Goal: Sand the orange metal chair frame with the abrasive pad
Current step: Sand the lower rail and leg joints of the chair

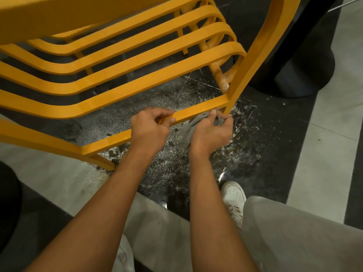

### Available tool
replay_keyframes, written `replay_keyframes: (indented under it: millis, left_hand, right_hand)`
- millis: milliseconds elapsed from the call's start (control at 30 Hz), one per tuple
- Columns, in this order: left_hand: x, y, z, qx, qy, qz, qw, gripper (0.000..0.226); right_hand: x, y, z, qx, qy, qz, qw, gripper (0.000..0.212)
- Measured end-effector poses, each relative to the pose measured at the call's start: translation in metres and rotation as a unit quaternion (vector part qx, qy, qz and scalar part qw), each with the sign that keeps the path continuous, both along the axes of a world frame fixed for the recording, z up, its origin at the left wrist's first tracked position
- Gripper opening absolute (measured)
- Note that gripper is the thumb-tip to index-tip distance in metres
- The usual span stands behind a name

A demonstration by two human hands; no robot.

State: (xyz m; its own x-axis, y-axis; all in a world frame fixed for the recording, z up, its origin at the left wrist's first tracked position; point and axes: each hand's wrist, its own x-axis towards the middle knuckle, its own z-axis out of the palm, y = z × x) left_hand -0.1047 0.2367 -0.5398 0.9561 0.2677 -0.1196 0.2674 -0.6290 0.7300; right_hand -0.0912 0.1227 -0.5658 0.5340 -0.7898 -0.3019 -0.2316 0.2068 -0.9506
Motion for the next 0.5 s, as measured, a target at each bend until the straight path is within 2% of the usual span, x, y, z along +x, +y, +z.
replay_keyframes:
  millis: [167, 367, 500]
  left_hand:
    - [-0.001, 0.000, 0.000, 0.001, 0.000, 0.001, 1.000, 0.018]
    - [0.000, 0.001, 0.001, -0.004, 0.009, -0.001, 1.000, 0.019]
    - [0.000, 0.000, 0.000, -0.003, 0.002, 0.002, 1.000, 0.018]
  right_hand:
    - [-0.003, 0.004, -0.002, 0.024, 0.014, 0.006, 1.000, 0.004]
    - [0.017, -0.029, 0.008, -0.018, -0.006, -0.055, 0.998, 0.003]
    - [-0.001, 0.004, 0.000, -0.019, -0.010, -0.008, 1.000, 0.005]
